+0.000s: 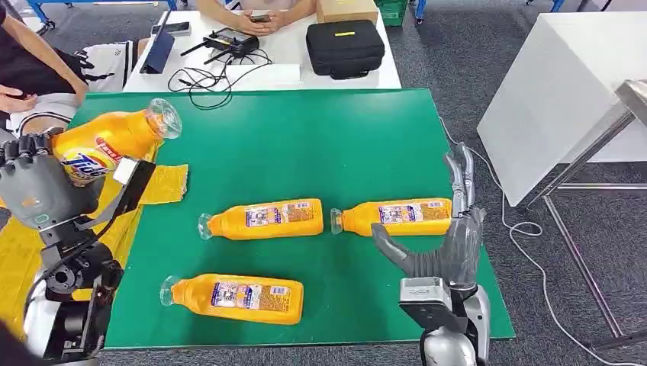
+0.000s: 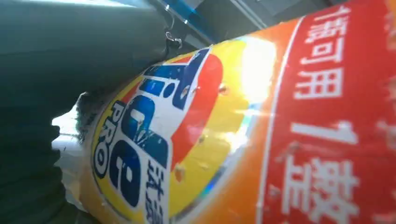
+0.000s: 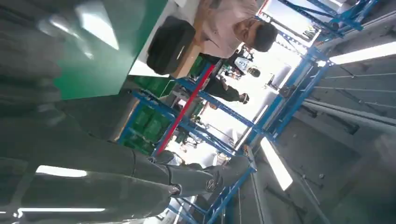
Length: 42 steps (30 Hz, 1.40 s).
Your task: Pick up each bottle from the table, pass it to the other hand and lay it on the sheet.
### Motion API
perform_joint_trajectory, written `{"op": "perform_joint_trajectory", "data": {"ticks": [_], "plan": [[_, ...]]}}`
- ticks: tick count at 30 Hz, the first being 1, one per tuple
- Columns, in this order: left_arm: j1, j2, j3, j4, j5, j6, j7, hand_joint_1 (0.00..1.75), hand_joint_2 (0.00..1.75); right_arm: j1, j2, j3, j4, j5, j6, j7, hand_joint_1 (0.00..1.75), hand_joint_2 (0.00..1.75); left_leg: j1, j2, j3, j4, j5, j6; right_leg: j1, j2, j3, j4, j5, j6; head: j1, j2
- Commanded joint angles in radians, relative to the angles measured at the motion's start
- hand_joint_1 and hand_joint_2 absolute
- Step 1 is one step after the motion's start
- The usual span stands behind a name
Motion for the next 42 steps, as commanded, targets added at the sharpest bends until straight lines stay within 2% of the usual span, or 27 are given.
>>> {"op": "perform_joint_trajectory", "data": {"ticks": [1,2,3,4,6,7,11,19,32,39,42], "plan": [[-0.215,0.153,0.163,0.465,-0.002,-0.089,-0.003,1.75,1.75,0.03,0.002,-0.078,-0.004,-0.011,0.014,-0.012,0.0,1.75,0.0,0.0,0.005,-0.002,-0.001,0.0,0.001,-0.002,0.006,-0.002,-0.001,0.001,0.0,0.0],[-0.241,0.168,0.175,0.512,-0.002,-0.086,-0.016,1.75,1.75,0.032,0.0,-0.079,-0.004,-0.015,0.013,-0.017,0.0,1.75,0.0,0.002,0.003,-0.001,-0.001,0.0,0.0,0.0,0.003,-0.001,0.0,0.0,0.001,0.0],[-0.326,0.212,0.155,0.659,-0.002,-0.14,0.006,1.75,1.75,0.033,-0.013,-0.073,0.008,-0.014,0.006,-0.023,0.0,1.75,0.0,0.001,0.005,-0.002,-0.001,0.0,0.001,-0.001,0.005,-0.002,-0.001,0.0,0.001,0.0],[-0.362,0.225,0.153,0.708,-0.002,-0.128,-0.005,1.75,1.75,0.031,-0.017,-0.07,0.019,-0.014,0.003,-0.023,0.0,1.75,0.0,0.001,0.003,-0.002,0.0,-0.001,0.001,-0.001,0.004,-0.001,0.0,0.0,0.0,0.0],[-0.438,0.256,0.135,0.823,-0.002,-0.247,0.007,1.75,1.75,0.032,-0.011,-0.058,0.029,0.011,-0.003,-0.025,0.0,1.75,0.001,-0.001,0.002,-0.001,0.0,-0.001,0.001,-0.003,0.002,0.0,0.0,-0.001,0.0,0.0],[-0.438,0.258,0.136,0.823,-0.002,-0.247,0.007,1.75,1.75,0.033,-0.01,-0.057,0.029,0.012,-0.003,-0.025,0.0,1.75,0.001,-0.003,0.003,-0.001,0.0,-0.001,0.002,-0.005,0.004,-0.001,-0.001,-0.001,0.001,0.0],[-0.435,0.252,0.135,0.826,-0.002,-0.239,0.008,1.75,1.75,0.034,-0.007,-0.052,0.024,0.02,-0.004,-0.02,0.0,1.75,0.001,0.001,0.003,-0.001,0.001,-0.002,0.001,-0.001,0.003,-0.001,0.0,0.0,0.0,0.0],[-0.41,0.247,0.161,0.885,-0.002,-0.481,-0.005,1.75,1.75,0.001,0.016,-0.057,0.029,0.053,0.045,-0.018,0.0,1.75,0.001,0.001,0.004,-0.002,0.0,-0.002,0.001,0.0,0.004,-0.001,-0.001,0.0,0.0,0.0],[-0.401,0.236,0.178,0.903,0.0,-0.493,0.007,1.75,1.75,0.0,0.015,-0.06,0.029,0.049,0.053,-0.017,0.0,1.75,0.001,-0.001,0.003,-0.001,0.0,-0.002,0.001,-0.003,0.004,-0.001,-0.001,0.0,0.0,0.0],[-0.388,0.168,0.227,0.928,0.047,-0.559,-0.136,1.75,1.75,-0.02,0.014,-0.068,0.068,0.049,0.047,-0.014,0.0,1.75,0.0,-0.002,0.001,-0.001,0.002,-0.001,0.0,-0.003,0.002,-0.001,0.0,0.0,0.001,0.0],[-0.37,0.148,0.226,0.929,0.049,-0.561,-0.155,1.75,1.75,-0.025,0.019,-0.06,0.076,0.049,0.047,-0.015,0.0,1.75,0.0,-0.003,0.004,-0.003,0.001,-0.001,0.0,-0.005,0.006,-0.002,-0.001,0.001,0.0,0.0]]}}
